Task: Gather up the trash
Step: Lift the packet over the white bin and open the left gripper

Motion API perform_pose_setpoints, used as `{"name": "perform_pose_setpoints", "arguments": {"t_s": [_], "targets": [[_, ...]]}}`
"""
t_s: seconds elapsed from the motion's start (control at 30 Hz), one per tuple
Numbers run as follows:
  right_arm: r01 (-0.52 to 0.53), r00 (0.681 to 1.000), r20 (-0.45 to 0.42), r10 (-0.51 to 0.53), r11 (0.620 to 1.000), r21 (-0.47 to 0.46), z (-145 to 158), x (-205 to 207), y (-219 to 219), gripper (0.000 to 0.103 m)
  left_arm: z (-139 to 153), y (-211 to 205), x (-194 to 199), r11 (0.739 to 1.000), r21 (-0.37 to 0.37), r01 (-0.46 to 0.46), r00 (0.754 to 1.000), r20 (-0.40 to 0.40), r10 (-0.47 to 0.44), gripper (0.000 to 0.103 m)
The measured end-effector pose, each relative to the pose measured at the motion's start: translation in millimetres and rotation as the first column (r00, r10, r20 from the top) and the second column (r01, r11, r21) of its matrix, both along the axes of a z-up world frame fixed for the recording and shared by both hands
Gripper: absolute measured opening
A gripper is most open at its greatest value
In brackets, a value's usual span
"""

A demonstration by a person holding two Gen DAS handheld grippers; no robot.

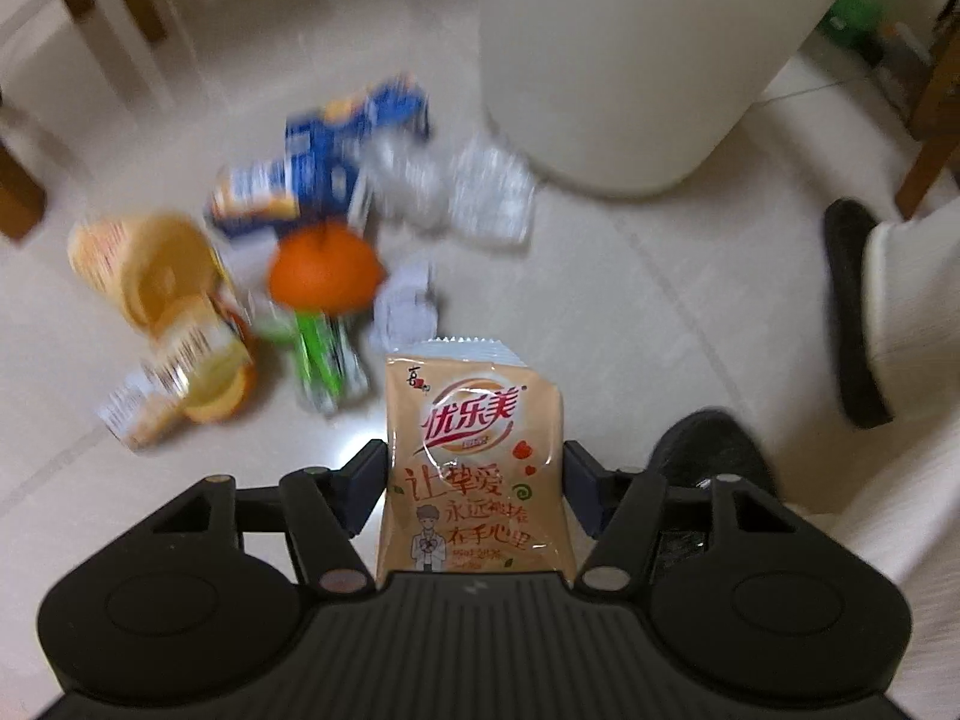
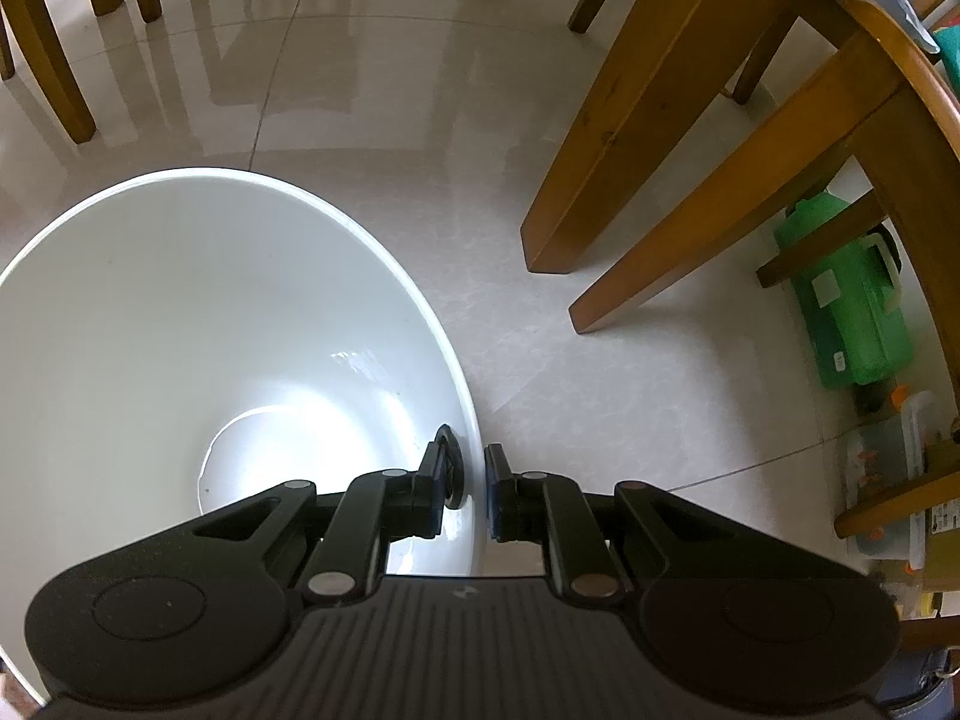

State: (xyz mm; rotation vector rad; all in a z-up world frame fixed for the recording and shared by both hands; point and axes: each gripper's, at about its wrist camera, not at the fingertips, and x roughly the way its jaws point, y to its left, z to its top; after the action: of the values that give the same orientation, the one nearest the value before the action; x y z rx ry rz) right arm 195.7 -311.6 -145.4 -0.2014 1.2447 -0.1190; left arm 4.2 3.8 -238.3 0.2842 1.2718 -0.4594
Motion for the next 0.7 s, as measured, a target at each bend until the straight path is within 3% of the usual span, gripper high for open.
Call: {"name": "perform_pose_setpoints", "arguments": {"t_s": [0.2, 0.37, 0.57, 0.6, 0.7], "targets": [[-0.003, 1.0, 0.001, 0.003, 1.0, 0.011, 1.2, 0.3, -2.5, 0.016, 104.2, -24.9, 30.5, 0.996, -0.019, 0.088, 0.989, 0.121, -0.085, 0.062], [0.003, 1.0, 0.0, -0.003, 0.999, 0.038, 2.2, 1.0, -7.9, 0.016, 176.2, -61.3, 72.1, 0.986, -0.084, 0.141, 0.97, 0.209, -0.121, 0.063], [0.012, 1.0, -0.002, -0.012, 0.998, 0.057, 1.8, 1.7, -10.8, 0.016, 205.3, -116.2, 113.9, 0.972, -0.135, 0.19, 0.943, 0.302, -0.142, 0.068], [0.014, 1.0, -0.002, -0.014, 0.998, 0.06, 1.5, 1.7, -11.1, 0.016, 204.9, -123.7, 118.4, 0.972, -0.135, 0.191, 0.94, 0.309, -0.142, 0.078], [0.015, 1.0, -0.002, -0.015, 0.997, 0.069, 1.9, 1.1, -11.4, 0.016, 202.5, -136.9, 126.6, 0.975, -0.144, 0.168, 0.938, 0.329, -0.112, 0.097]]}}
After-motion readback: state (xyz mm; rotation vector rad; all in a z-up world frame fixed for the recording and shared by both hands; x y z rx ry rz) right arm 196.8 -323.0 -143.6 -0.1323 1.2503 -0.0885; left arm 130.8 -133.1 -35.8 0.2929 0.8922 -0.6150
